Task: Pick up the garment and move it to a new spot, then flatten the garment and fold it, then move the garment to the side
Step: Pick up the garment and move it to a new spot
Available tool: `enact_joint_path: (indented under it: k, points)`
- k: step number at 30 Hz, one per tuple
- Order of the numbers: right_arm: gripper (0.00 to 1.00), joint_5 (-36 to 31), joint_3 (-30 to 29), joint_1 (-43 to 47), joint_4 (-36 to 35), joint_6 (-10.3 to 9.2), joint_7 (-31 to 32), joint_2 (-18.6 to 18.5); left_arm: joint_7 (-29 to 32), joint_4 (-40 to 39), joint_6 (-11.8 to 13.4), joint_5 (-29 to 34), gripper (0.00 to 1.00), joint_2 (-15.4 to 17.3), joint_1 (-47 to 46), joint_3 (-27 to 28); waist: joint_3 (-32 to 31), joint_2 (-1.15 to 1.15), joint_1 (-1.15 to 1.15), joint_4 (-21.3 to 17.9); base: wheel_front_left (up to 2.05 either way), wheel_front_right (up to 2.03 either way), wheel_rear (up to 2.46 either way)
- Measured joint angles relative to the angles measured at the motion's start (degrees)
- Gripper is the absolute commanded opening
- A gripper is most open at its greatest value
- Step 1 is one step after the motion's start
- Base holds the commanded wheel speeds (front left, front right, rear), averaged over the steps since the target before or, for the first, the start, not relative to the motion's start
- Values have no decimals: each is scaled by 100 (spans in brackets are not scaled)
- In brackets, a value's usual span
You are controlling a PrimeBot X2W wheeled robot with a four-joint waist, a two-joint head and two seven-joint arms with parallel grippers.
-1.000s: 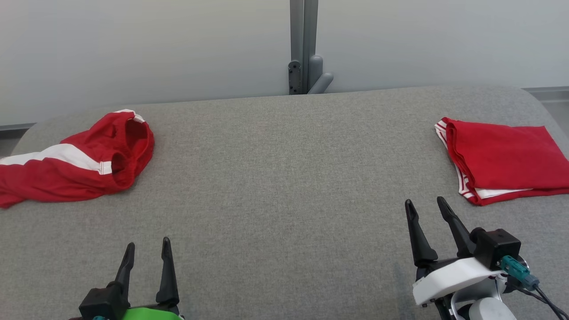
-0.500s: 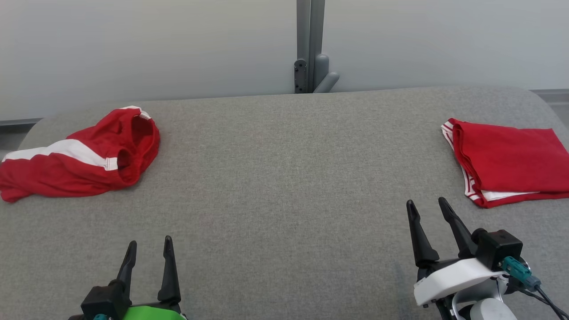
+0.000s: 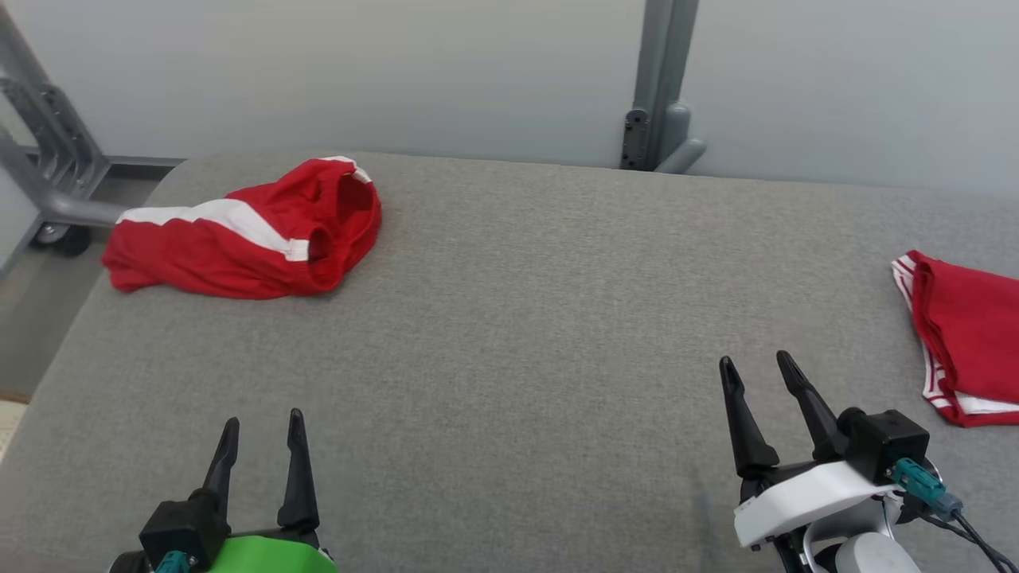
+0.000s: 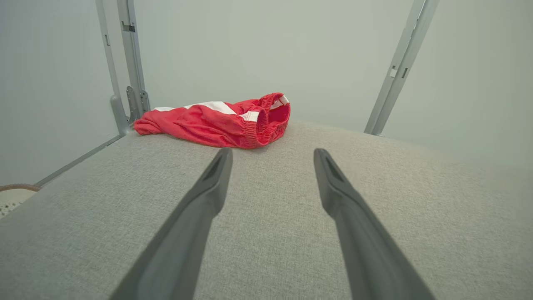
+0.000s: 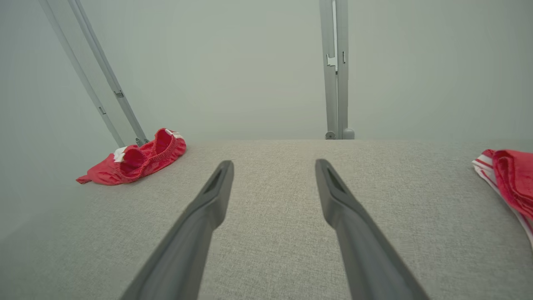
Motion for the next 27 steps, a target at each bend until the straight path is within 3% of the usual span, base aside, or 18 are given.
enact_joint_path:
  k: [15, 20, 27]
  points:
    - [100, 47, 144, -113, 107, 0, -45, 5, -8, -87, -4, 43, 100, 43, 111, 166, 10, 0, 0, 1694, 0, 0, 0]
    - [100, 29, 186, -252, 136, 0, -44, 11, -8, -187, 21, 15, 100, 34, 143, 172, 98, 0, 0, 1975, 0, 0, 0]
    - [100, -34, 76, -257, 118, 0, -37, 9, -8, -193, 31, -10, 100, 18, 140, 123, 265, 0, 0, 2050, 0, 0, 0]
